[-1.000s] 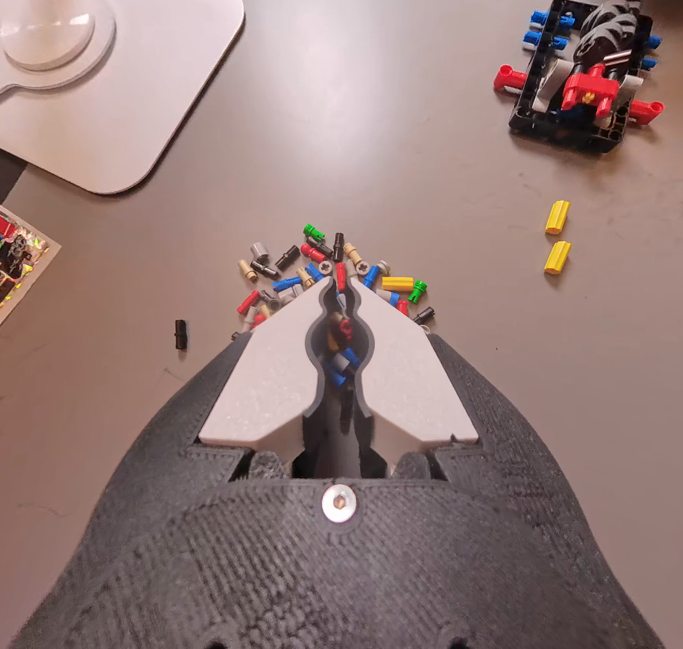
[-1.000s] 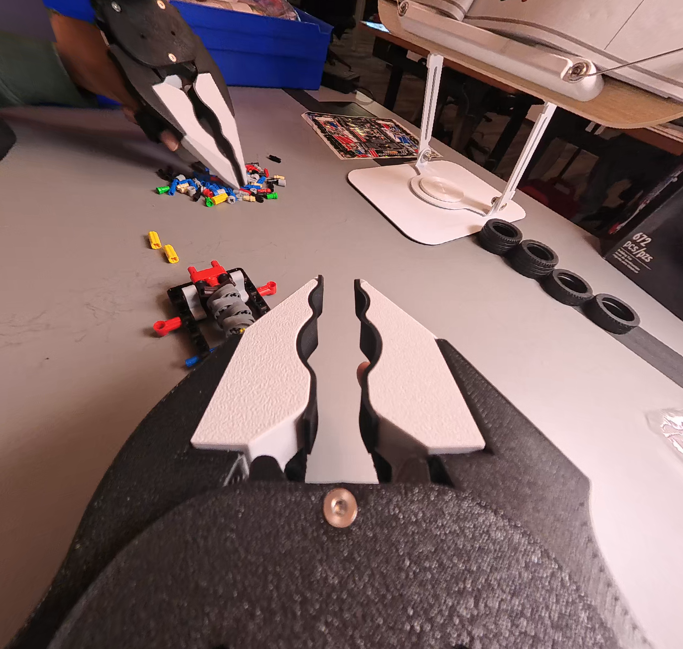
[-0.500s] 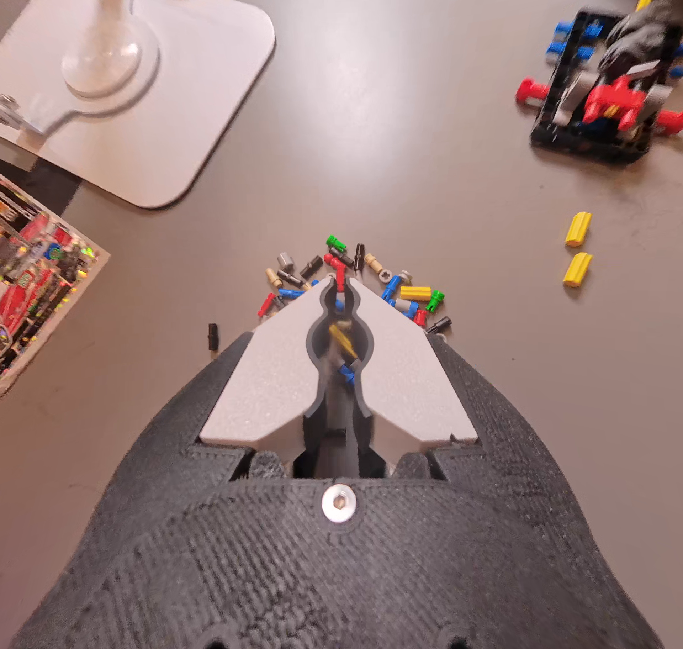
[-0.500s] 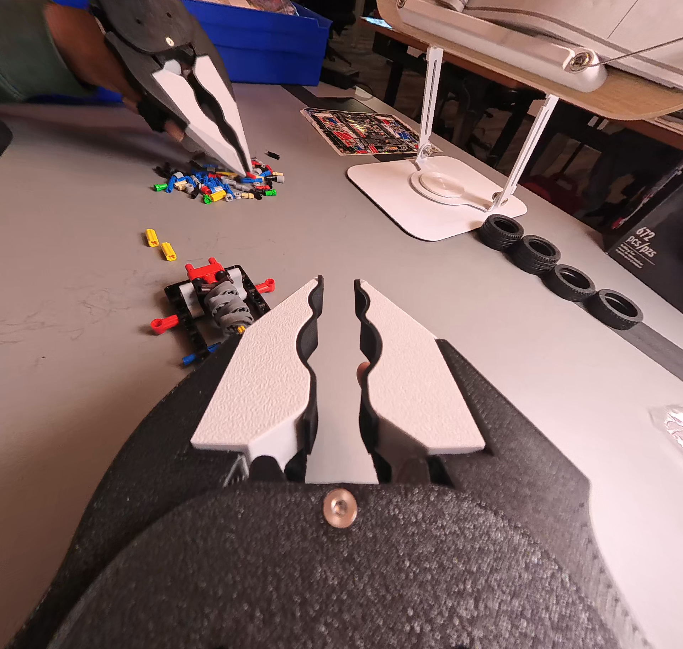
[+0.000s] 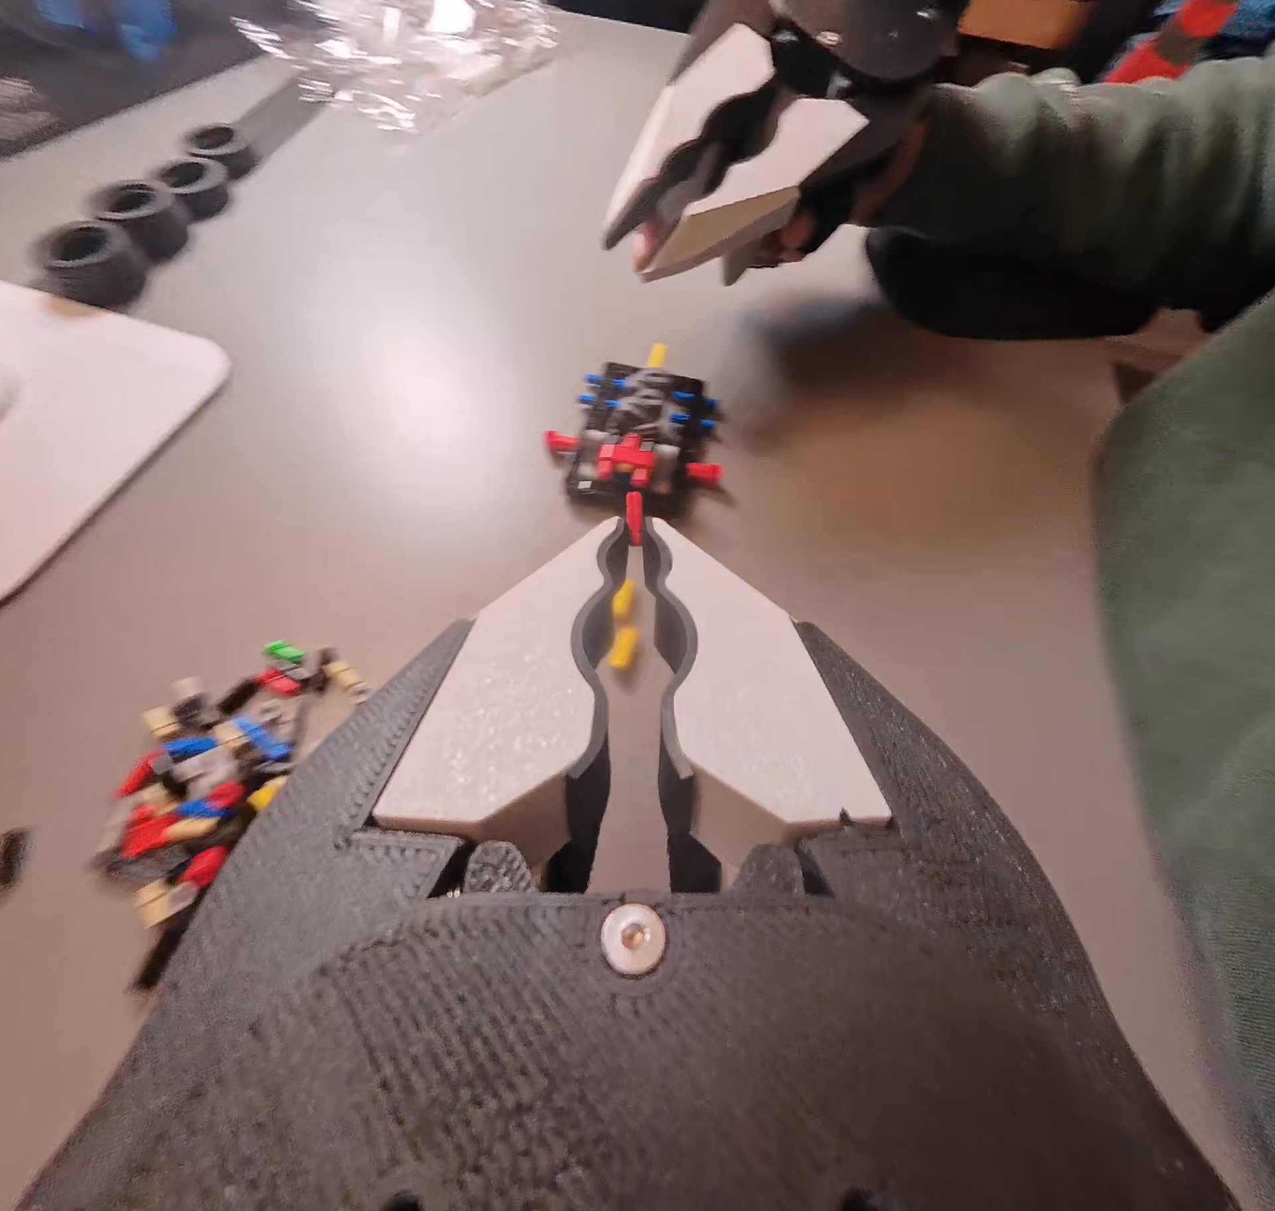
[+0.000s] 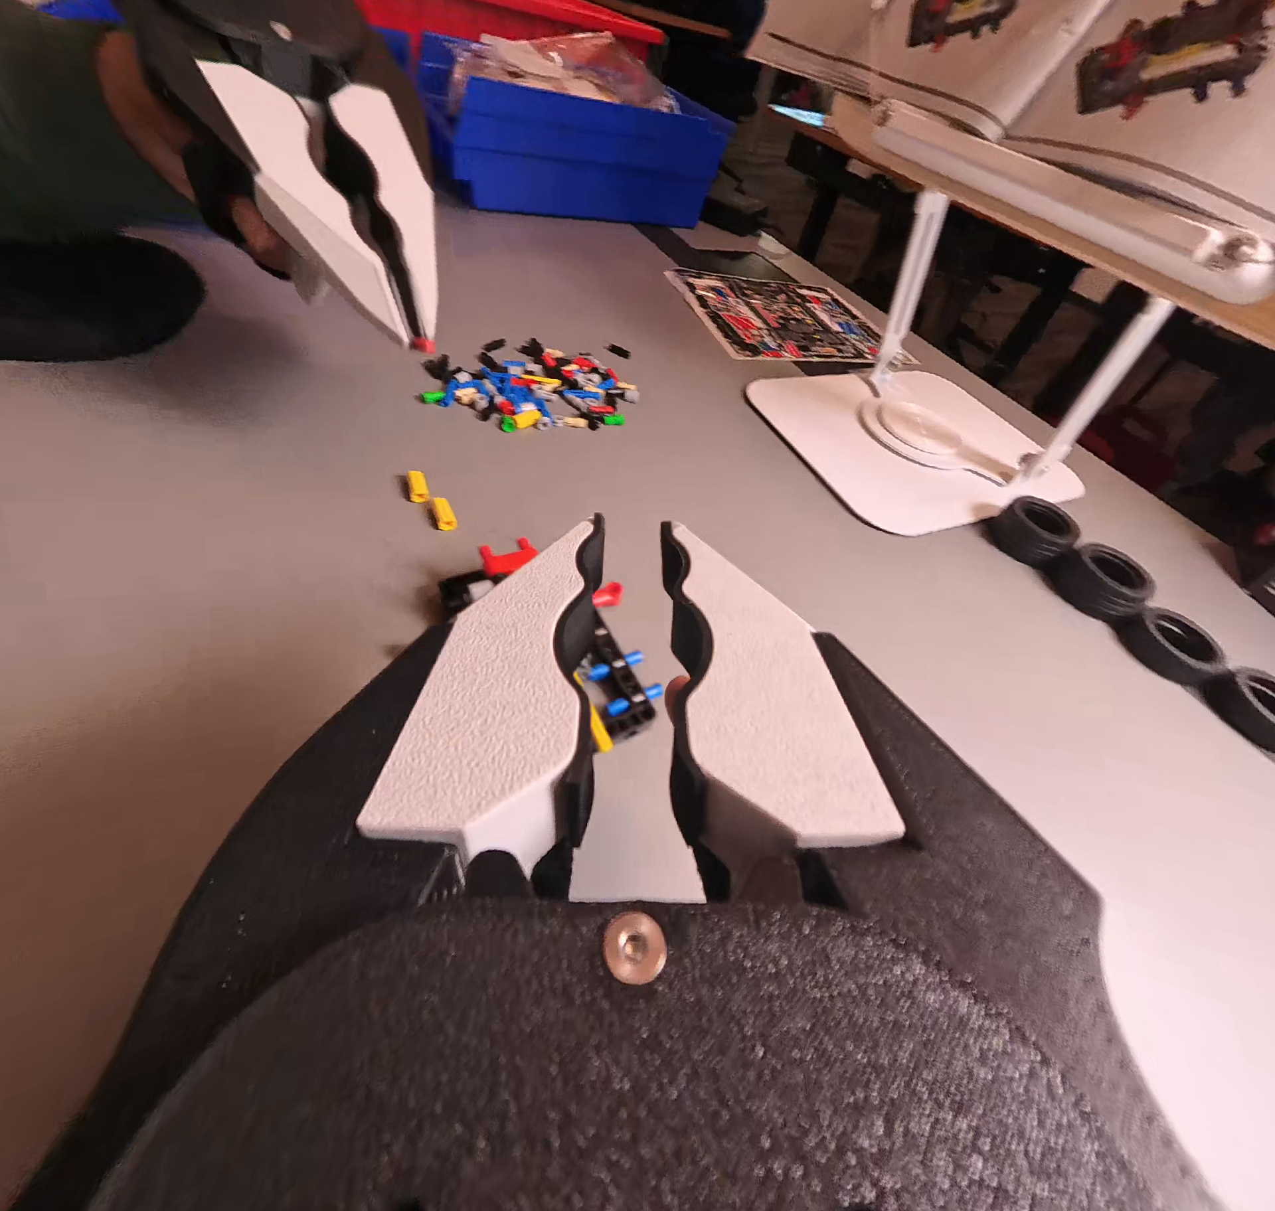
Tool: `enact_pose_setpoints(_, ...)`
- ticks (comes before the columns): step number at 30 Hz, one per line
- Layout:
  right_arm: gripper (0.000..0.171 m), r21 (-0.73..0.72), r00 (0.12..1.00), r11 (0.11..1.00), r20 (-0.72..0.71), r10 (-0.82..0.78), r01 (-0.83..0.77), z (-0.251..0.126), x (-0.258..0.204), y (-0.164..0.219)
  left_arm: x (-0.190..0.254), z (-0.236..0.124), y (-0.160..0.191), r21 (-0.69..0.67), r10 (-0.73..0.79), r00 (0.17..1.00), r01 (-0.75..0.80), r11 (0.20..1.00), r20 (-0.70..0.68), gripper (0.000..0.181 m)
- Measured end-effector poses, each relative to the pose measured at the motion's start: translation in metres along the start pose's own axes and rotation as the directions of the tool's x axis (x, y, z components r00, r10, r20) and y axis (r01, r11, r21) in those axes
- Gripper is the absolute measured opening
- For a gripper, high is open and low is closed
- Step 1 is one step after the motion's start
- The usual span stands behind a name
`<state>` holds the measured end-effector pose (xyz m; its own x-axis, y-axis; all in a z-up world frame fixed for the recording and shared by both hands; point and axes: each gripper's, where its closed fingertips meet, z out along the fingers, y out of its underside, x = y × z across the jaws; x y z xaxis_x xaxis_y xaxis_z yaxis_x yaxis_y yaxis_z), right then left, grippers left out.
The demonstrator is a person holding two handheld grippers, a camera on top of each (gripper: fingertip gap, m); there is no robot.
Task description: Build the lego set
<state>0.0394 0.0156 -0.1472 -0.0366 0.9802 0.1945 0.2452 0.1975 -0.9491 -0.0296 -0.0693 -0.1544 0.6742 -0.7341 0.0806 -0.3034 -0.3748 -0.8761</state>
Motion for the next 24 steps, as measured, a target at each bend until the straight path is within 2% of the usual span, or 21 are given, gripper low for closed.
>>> enact_pose_setpoints(4,0.015,0.002,0.969,1.0,0.246,-0.008,0.008,0.008,-0.059,-0.012,0.041,0.019,0.007,-0.001,-0.073,0.977,0.074,0.997,-0.202,0.002)
enact_pose_setpoints(8,0.017,0.0,0.918,0.998,0.392,-0.061,0.066,0.018,-0.11,-0.015,0.06,0.025,0.009,-0.006,-0.161,0.923,0.169,0.986,-0.349,0.002)
enact_pose_setpoints(11,0.017,-0.001,0.907,0.997,0.416,-0.074,0.082,0.023,-0.124,-0.016,0.068,0.025,0.007,-0.004,-0.185,0.896,0.201,0.98,-0.402,0.002)
enact_pose_setpoints(18,0.012,0.014,0.898,0.998,0.435,-0.063,0.063,0.021,-0.131,-0.021,0.072,0.023,0.006,-0.001,-0.191,0.887,0.21,0.978,-0.421,0.002)
enact_pose_setpoints(19,0.004,0.013,0.894,0.998,0.442,-0.067,0.069,0.02,-0.132,-0.02,0.07,0.023,0.006,-0.001,-0.194,0.889,0.213,0.977,-0.415,0.002)
enact_pose_setpoints(24,0.002,0.018,0.897,0.997,0.436,-0.077,0.077,0.023,-0.132,-0.019,0.068,0.022,0.009,-0.012,-0.213,0.878,0.23,0.973,-0.429,0.002)
